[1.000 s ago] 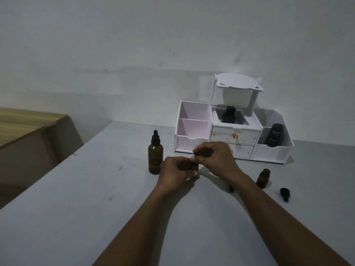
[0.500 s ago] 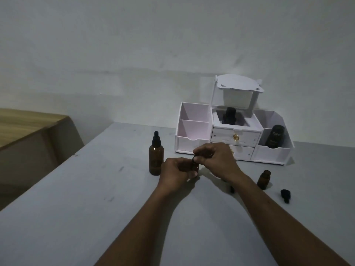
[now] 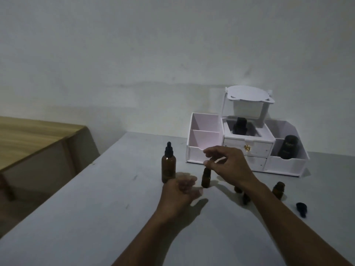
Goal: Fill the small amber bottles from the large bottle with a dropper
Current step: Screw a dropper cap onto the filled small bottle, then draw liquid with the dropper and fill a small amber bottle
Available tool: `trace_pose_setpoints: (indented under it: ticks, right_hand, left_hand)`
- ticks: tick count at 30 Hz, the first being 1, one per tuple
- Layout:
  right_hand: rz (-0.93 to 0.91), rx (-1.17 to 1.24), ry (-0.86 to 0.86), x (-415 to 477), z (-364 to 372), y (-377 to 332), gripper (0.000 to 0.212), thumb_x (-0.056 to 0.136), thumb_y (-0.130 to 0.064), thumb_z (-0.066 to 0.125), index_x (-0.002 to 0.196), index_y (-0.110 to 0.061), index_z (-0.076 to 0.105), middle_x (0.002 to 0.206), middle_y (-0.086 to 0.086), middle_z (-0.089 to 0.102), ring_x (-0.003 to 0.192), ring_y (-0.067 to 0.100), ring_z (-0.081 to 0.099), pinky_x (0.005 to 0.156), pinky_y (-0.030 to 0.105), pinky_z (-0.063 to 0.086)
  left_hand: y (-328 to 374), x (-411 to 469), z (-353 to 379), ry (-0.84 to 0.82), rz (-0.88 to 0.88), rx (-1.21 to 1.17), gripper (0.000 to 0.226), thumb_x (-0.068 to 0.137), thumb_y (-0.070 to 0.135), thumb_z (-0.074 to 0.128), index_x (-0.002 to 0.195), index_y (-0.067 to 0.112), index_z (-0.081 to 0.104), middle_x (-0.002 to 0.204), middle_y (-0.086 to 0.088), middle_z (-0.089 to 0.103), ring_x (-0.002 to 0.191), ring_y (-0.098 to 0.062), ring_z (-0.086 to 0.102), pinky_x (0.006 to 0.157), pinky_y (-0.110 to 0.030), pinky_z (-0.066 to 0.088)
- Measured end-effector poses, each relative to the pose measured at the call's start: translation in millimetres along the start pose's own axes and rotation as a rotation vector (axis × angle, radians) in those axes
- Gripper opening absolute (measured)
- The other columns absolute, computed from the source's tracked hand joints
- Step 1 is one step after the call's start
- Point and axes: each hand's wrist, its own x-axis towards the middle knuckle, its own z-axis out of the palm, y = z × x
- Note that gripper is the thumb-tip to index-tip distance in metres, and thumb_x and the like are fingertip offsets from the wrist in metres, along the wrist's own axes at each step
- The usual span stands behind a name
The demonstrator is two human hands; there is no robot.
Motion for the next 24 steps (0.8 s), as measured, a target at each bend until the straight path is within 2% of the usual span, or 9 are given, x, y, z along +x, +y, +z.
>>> trace_pose_setpoints:
  ticks: [2,5,9,11,13,16,19,22,24]
  right_hand:
    - [-0.022,0.034,0.032,1.5,0.6,-10.6,0.029,0.080,-0.017,0.079,0.109,-0.018,0.074,0.097,-0.006,0.073,0.084,0.003,0.068,0.073,0.017,0.057]
    - [-0.052,0.079,0.048,4.9,6.4,-28.2,0.024,0.082,-0.019,0.078,0.106,-0.021,0.075,0.094,-0.012,0.072,0.081,-0.001,0.068,0.068,0.008,0.053]
    - [-0.038,0.172,0.057,20.2,24.5,-48.4,0.020,0.083,-0.023,0.077,0.102,-0.026,0.074,0.092,-0.017,0.071,0.084,-0.006,0.066,0.064,0.003,0.049]
    - [0.000,0.204,0.051,30.3,35.7,-55.0,0.023,0.083,-0.026,0.077,0.105,-0.027,0.074,0.094,-0.016,0.071,0.084,-0.006,0.066,0.065,0.004,0.049]
    - [0.043,0.236,0.032,39.2,48.9,-60.1,0.028,0.082,-0.028,0.078,0.110,-0.026,0.073,0.098,-0.013,0.071,0.083,-0.003,0.066,0.068,0.008,0.052]
    - [0.094,0.222,0.015,45.7,69.4,-63.2,0.035,0.083,-0.032,0.077,0.116,-0.024,0.070,0.103,-0.011,0.070,0.087,0.001,0.065,0.070,0.013,0.051]
    - [0.127,0.198,-0.012,46.1,83.2,-61.6,0.034,0.083,-0.033,0.076,0.115,-0.020,0.072,0.107,-0.005,0.073,0.087,0.004,0.066,0.069,0.010,0.045]
    - [0.116,0.169,-0.018,43.4,87.7,-59.1,0.029,0.087,-0.030,0.073,0.113,-0.017,0.073,0.109,-0.002,0.074,0.079,-0.004,0.061,0.067,0.004,0.040]
    - [0.102,0.162,-0.011,42.0,88.2,-58.2,0.028,0.089,-0.030,0.071,0.113,-0.016,0.073,0.110,-0.001,0.074,0.078,-0.006,0.059,0.068,0.003,0.039]
  left_hand:
    - [-2.7,-7.0,-20.9,0.037,0.018,0.053,0.024,0.085,0.015,0.080,0.107,0.022,0.072,0.119,0.006,0.066,0.094,-0.009,0.066,0.067,-0.012,0.054]
    - [-6.1,-9.3,-62.2,0.147,0.043,0.125,0.021,0.083,0.024,0.082,0.104,0.023,0.077,0.112,0.008,0.071,0.093,-0.007,0.067,0.070,-0.014,0.053]
    - [-9.2,2.7,-102.6,0.325,0.035,0.133,0.032,0.080,0.026,0.084,0.110,0.025,0.074,0.102,0.002,0.075,0.079,-0.016,0.074,0.077,-0.036,0.063]
    - [-9.1,13.1,-107.8,0.352,0.037,0.100,0.038,0.076,0.026,0.088,0.111,0.026,0.073,0.106,0.001,0.074,0.081,-0.016,0.074,0.079,-0.040,0.064]
    - [-8.0,23.7,-106.3,0.340,0.052,0.067,0.044,0.073,0.025,0.091,0.113,0.027,0.072,0.111,0.002,0.073,0.091,-0.016,0.072,0.079,-0.038,0.062]
    - [-4.3,35.8,-99.5,0.260,0.073,0.049,0.058,0.070,0.023,0.092,0.123,0.027,0.067,0.120,0.004,0.068,0.101,-0.013,0.066,0.075,-0.025,0.055]
    - [-3.0,43.9,-95.2,0.196,0.088,0.067,0.072,0.066,0.025,0.094,0.131,0.024,0.064,0.126,0.005,0.066,0.111,-0.019,0.065,0.088,-0.033,0.056]
    - [-5.0,45.5,-94.9,0.142,0.120,0.120,0.079,0.058,0.033,0.095,0.130,0.021,0.066,0.124,0.002,0.071,0.110,-0.019,0.068,0.096,-0.041,0.057]
    - [-7.6,44.3,-94.1,0.119,0.139,0.150,0.070,0.064,0.028,0.094,0.128,0.020,0.068,0.116,0.008,0.073,0.103,-0.010,0.070,0.090,-0.029,0.058]
